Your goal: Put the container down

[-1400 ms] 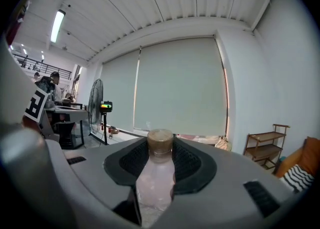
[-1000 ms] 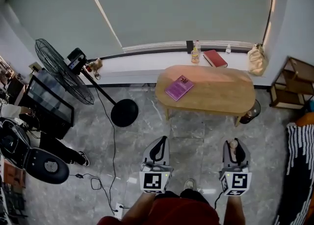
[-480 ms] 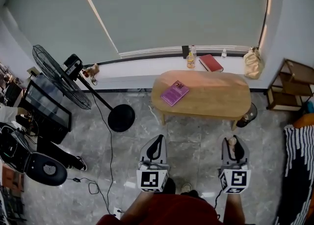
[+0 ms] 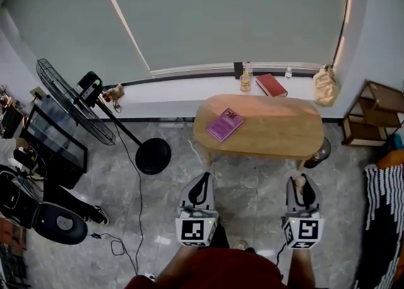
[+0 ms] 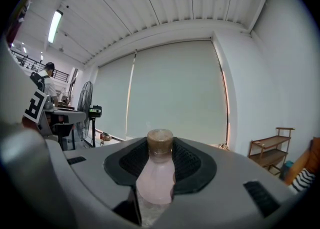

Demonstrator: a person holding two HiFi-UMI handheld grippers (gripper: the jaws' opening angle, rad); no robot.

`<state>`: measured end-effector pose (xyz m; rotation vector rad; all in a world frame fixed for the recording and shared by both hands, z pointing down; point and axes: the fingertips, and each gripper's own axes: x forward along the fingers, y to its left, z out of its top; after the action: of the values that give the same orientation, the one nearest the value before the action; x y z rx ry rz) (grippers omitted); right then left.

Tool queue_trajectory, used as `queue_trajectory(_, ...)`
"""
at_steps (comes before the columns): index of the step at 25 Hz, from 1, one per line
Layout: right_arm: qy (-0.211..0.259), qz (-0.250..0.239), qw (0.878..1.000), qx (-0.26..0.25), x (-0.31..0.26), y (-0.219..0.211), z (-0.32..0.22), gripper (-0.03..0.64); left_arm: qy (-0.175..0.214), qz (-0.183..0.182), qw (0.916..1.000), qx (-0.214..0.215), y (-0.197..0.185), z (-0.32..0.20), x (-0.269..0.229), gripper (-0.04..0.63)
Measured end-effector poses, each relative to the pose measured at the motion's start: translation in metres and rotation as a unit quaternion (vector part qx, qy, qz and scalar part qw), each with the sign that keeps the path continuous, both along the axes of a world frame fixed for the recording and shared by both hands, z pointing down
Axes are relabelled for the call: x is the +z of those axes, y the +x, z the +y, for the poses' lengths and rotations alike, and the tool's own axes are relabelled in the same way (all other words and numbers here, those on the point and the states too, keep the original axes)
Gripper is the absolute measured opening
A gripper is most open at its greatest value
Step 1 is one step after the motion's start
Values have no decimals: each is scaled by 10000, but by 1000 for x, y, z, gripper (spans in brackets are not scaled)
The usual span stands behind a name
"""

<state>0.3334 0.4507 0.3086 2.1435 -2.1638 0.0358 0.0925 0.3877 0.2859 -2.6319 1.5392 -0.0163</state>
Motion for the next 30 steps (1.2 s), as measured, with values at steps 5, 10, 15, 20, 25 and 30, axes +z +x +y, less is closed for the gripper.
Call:
queue_trajectory(5,-50,57,10000,-43,6,-21,-41,140,-75,74,9999,5,-17,-43,11,9)
queue_trajectory(10,-189,83,9998,-53,12,-51,-93,140,-126,12,9999,36,-43,-96,17,9)
queue_trajectory(15,-301,137,9994,-69,7,-85,-147,140,-110,10,9999,78,-72,-152,15,9)
queue_trajectory(20,-390,172,9991,-83,4,-121,-198,140,-188,35,9998,83,-107,-202,14,9)
queue_trajectory(25,-442,235,9986,-176,4,-156,-245,140,-254,119,9996,49,-140,-247,18,9)
queue_trajectory(30,-502,236,9982,-227,9,-189,-284,140,-186,85,9998,57,-169,-285,18,9)
